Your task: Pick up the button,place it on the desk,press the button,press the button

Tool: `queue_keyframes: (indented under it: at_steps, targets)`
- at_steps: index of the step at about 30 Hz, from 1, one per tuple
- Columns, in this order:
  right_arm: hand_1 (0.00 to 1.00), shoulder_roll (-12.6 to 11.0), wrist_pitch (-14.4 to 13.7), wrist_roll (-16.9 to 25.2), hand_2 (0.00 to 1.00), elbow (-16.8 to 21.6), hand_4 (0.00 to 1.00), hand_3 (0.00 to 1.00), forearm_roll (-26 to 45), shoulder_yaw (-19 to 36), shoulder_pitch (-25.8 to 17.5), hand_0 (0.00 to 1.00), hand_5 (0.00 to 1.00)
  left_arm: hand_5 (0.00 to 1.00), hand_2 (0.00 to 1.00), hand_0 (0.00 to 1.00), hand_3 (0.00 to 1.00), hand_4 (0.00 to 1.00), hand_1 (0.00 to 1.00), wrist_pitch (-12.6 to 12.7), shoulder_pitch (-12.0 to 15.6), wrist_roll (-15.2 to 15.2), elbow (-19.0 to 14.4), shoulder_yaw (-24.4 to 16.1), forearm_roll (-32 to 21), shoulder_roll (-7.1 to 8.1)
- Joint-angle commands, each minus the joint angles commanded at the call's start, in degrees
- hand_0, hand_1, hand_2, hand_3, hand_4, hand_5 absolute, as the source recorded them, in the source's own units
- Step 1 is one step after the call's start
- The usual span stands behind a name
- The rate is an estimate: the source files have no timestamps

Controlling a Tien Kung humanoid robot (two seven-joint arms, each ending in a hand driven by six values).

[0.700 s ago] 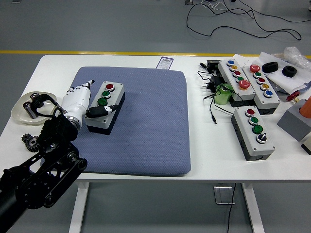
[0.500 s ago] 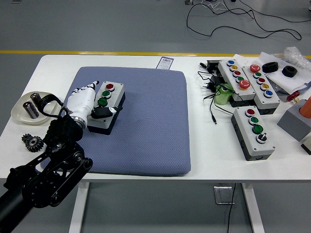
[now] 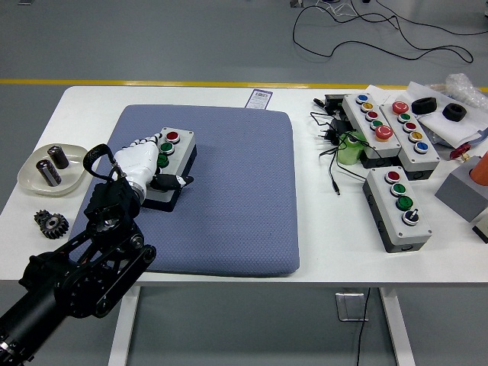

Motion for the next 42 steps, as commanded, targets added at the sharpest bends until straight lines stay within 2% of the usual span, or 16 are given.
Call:
queue_keyframes:
  at_steps: [8, 13, 14, 19, 20, 25, 26, 32, 33, 37, 38, 42]
  targets:
    - [0.650, 0.0, 0.0, -0.1, 0.699, 0.0, 0.455, 0.605, -0.1, 0.0, -0.1, 0.658, 0.330, 0.452, 0.998, 0.795, 0.998, 0.998, 0.992, -2.0, -1.4, 0.0, 4.9, -2.0, 0.0, -2.11]
    - [0.650, 0.0, 0.0, -0.1, 0.699, 0.0, 0.455, 0.605, -0.2, 0.1, -0.2, 0.658, 0.330, 0.452, 0.998, 0.795, 0.998, 0.998, 0.992, -2.8, -1.9, 0.0, 6.4, -3.7, 0.0, -2.66]
    - [0.650, 0.0, 0.0, -0.1, 0.699, 0.0, 0.454, 0.605, -0.2, 0.1, -0.2, 0.658, 0.330, 0.374, 0.998, 0.646, 0.998, 0.998, 0.869, -2.9, -1.9, 0.0, 6.5, -3.9, 0.0, -2.69]
    - [0.650, -0.1, 0.0, -0.1, 0.699, 0.0, 0.454, 0.605, -0.4, 0.1, -0.3, 0.658, 0.330, 0.374, 0.998, 0.646, 0.998, 0.998, 0.869, -5.0, -2.5, 0.0, 6.8, -5.0, 0.0, -2.32]
    - [0.649, -0.1, 0.0, -0.1, 0.699, 0.0, 0.454, 0.605, -0.4, 0.1, -0.3, 0.658, 0.330, 0.317, 0.954, 0.305, 0.998, 0.996, 0.487, -5.2, -2.5, 0.0, 6.9, -5.2, 0.0, -2.27]
    - [0.649, -0.1, 0.0, -0.1, 0.699, 0.0, 0.454, 0.605, -0.4, 0.2, -0.3, 0.658, 0.330, 0.317, 0.954, 0.305, 0.998, 0.996, 0.487, -4.3, -2.2, 0.0, 7.4, -5.6, 0.0, -2.20]
    - [0.650, -0.1, 0.0, -0.1, 0.699, 0.0, 0.454, 0.605, -0.4, 0.2, -0.4, 0.658, 0.329, 0.307, 0.751, 0.206, 0.998, 0.990, 0.380, -3.9, -2.1, 0.0, 7.6, -5.6, 0.0, -2.20]
    - [0.650, -0.1, 0.0, 0.0, 0.699, 0.0, 0.454, 0.605, -0.4, 0.3, -0.3, 0.658, 0.329, 0.307, 0.751, 0.206, 0.998, 0.990, 0.380, -3.4, -1.9, 0.0, 8.3, -5.4, 0.0, -2.01]
    - [0.650, -0.1, 0.0, 0.0, 0.699, 0.0, 0.454, 0.605, -0.3, 0.3, -0.3, 0.658, 0.329, 0.269, 0.303, 0.052, 0.998, 0.975, 0.182, -3.5, -1.9, 0.0, 8.4, -5.4, 0.0, -1.95]
    - [0.650, -0.1, 0.0, 0.0, 0.699, 0.0, 0.454, 0.605, -0.2, 0.2, -0.2, 0.658, 0.329, 0.269, 0.303, 0.052, 0.998, 0.975, 0.182, -3.0, -1.8, 0.0, 8.5, -5.6, 0.0, -1.65]
    - [0.650, -0.1, 0.0, 0.0, 0.699, 0.0, 0.454, 0.605, -0.2, 0.2, -0.2, 0.658, 0.328, 0.286, 0.182, 0.011, 0.998, 0.975, 0.103, -2.8, -1.8, 0.0, 8.5, -5.6, 0.0, -1.60]
    - [0.650, -0.1, 0.0, 0.0, 0.699, 0.0, 0.454, 0.605, -0.3, 0.3, -0.1, 0.658, 0.328, 0.286, 0.182, 0.011, 0.998, 0.975, 0.103, -0.8, -1.8, 0.0, 8.5, -5.7, 0.0, -1.36]
